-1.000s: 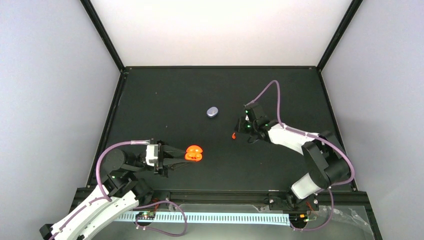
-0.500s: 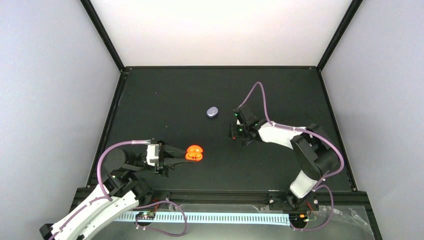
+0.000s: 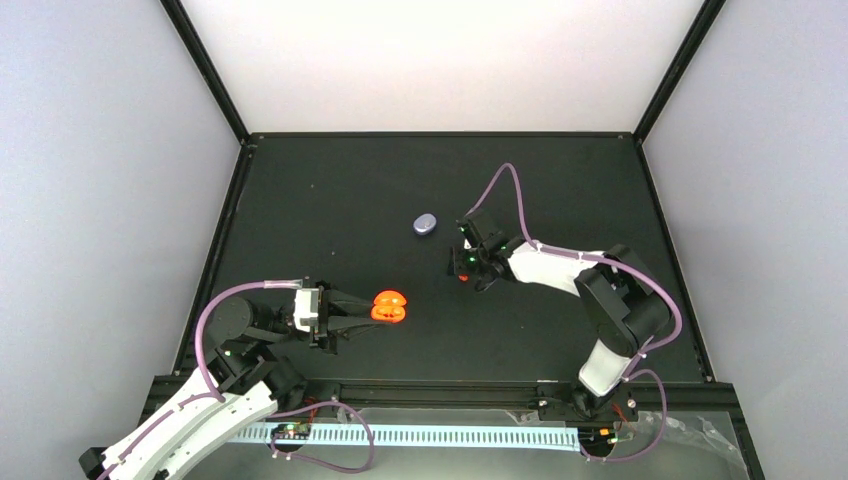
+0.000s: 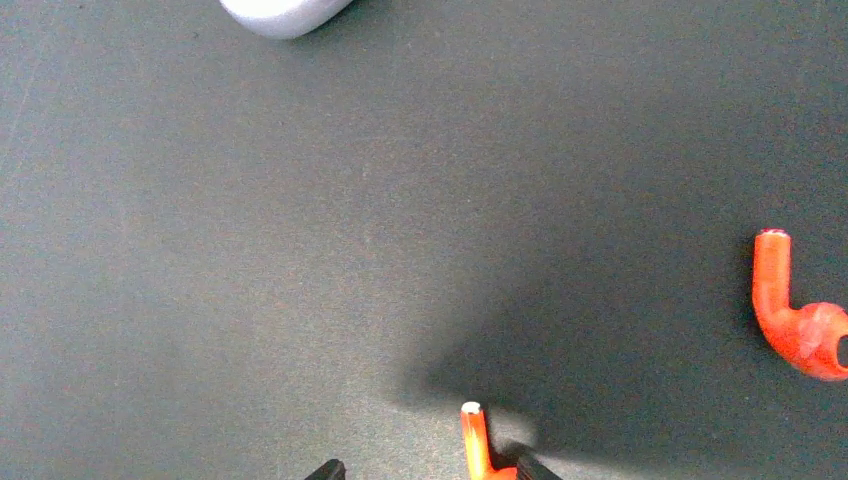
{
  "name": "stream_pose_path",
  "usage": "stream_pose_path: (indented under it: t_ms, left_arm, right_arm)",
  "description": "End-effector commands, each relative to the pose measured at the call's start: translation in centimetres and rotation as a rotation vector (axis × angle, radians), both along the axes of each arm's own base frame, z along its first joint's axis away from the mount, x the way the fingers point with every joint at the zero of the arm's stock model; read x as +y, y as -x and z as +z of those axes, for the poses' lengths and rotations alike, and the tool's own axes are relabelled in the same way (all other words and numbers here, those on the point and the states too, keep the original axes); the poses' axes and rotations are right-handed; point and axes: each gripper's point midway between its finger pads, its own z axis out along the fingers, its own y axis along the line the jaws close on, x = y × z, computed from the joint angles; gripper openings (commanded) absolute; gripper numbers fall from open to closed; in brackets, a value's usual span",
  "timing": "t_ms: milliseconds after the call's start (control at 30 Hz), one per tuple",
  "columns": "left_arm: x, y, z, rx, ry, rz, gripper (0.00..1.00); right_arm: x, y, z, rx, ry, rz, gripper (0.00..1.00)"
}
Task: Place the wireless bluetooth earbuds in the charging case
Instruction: Pick up the earbud from the center of the board.
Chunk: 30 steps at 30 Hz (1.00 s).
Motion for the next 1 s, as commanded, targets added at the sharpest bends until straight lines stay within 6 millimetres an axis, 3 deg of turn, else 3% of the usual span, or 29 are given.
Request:
stream_pose_path:
  t_ms: [0, 67, 300, 733, 967]
  left_arm:
    - [0.2, 0.2, 0.3, -0.024, 0.008, 0.006, 0.02]
    - [0.2, 0.2, 0.3, -0.024, 0.009, 0.006, 0.02]
    - [0.2, 0.3, 0.3, -0.027, 0.01, 0.006, 0.01]
    - [0.3, 0.4, 0.4, -0.029, 0.011, 0.001, 0.02]
    - [0.3, 0.3, 0.3, -0.027, 0.009, 0.002, 0.02]
  right_arm:
    - [0.6, -0.2, 1.8, -0.024, -0.047, -0.014, 0.44]
    - [0.1, -0.1, 2.4, -0.043, -0.042, -0.027, 0.45]
    - [-0.8, 1.4, 0.2, 0.016, -0.03, -0.039, 0.46]
    - [0.6, 2.4, -1.1, 0.084, -0.1, -0.027, 0.45]
    - [1.5, 1.3, -1.2, 0.071, -0.087, -0.029, 0.45]
